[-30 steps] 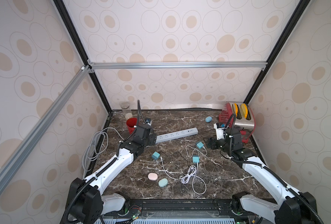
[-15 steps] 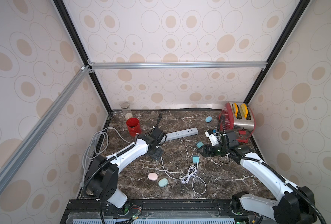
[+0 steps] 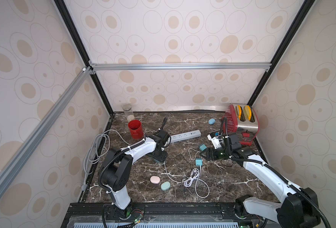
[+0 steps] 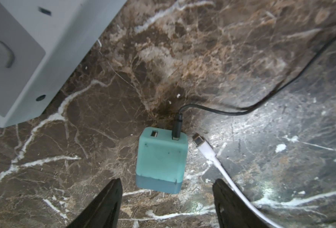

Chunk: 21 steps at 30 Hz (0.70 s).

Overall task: Charge the bluetooth headset
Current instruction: Pick up the plug from the center of the board.

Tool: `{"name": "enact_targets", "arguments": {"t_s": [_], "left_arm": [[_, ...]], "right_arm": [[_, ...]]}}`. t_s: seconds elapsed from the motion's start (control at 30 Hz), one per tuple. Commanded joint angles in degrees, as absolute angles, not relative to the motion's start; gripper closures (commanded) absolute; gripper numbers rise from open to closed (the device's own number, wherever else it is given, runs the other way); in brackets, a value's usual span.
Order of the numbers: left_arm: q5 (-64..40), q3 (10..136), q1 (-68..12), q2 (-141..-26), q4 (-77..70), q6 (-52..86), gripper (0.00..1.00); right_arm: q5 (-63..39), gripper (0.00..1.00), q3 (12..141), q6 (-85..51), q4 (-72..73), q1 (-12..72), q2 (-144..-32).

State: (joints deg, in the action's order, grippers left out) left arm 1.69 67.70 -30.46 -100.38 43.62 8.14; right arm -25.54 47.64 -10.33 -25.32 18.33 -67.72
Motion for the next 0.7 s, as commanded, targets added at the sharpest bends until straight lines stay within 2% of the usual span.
{"name": "enact_targets", "arguments": {"t_s": [0.0, 0.13, 0.4, 0.53, 0.67], "left_arm": [[2.4, 69.7, -29.2, -101.6, 43.8, 7.0, 0.27], [1.5, 70.0, -28.4, -103.1, 43.2, 6.4, 0.29], [0.7, 70.8, -28.2, -106.1, 43.2, 5.1, 0.42], [0.4, 70.7, -28.2, -106.0, 42.3, 4.8, 0.62], [0.2, 69.7, -28.2, -100.8, 37.7, 5.6, 0.71]], "right_arm": [[-26.5, 0.26, 48.8, -11.1, -25.6, 18.6, -68.4], [-26.6, 0.27, 48.7, -11.3, -25.4, 18.6, -68.5], [-26.6, 0.32, 49.2, -12.2, -25.2, 18.7, -68.8], [-28.2, 0.33, 49.2, -14.5, -23.6, 18.6, -69.1], [-32.8, 0.33, 48.2, -21.0, -18.0, 18.6, -68.8]]}}
